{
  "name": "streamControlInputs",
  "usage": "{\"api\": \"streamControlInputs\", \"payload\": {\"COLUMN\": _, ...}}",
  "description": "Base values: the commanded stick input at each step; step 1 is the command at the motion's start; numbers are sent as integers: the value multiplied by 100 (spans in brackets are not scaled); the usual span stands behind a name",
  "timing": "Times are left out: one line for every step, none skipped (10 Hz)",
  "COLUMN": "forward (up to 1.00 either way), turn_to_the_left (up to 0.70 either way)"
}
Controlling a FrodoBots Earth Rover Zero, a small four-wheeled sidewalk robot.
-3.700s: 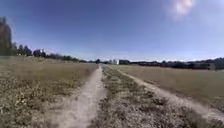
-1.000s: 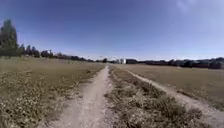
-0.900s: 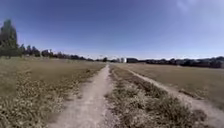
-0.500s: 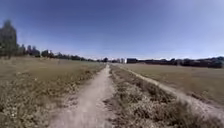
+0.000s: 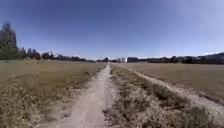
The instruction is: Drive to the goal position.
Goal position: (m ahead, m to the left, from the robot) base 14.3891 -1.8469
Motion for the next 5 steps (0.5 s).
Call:
{"api": "streamControlInputs", "payload": {"forward": 70, "turn_to_the_left": 0}}
{"api": "streamControlInputs", "payload": {"forward": 70, "turn_to_the_left": 0}}
{"api": "streamControlInputs", "payload": {"forward": 70, "turn_to_the_left": 0}}
{"api": "streamControlInputs", "payload": {"forward": 70, "turn_to_the_left": 0}}
{"api": "streamControlInputs", "payload": {"forward": 70, "turn_to_the_left": 0}}
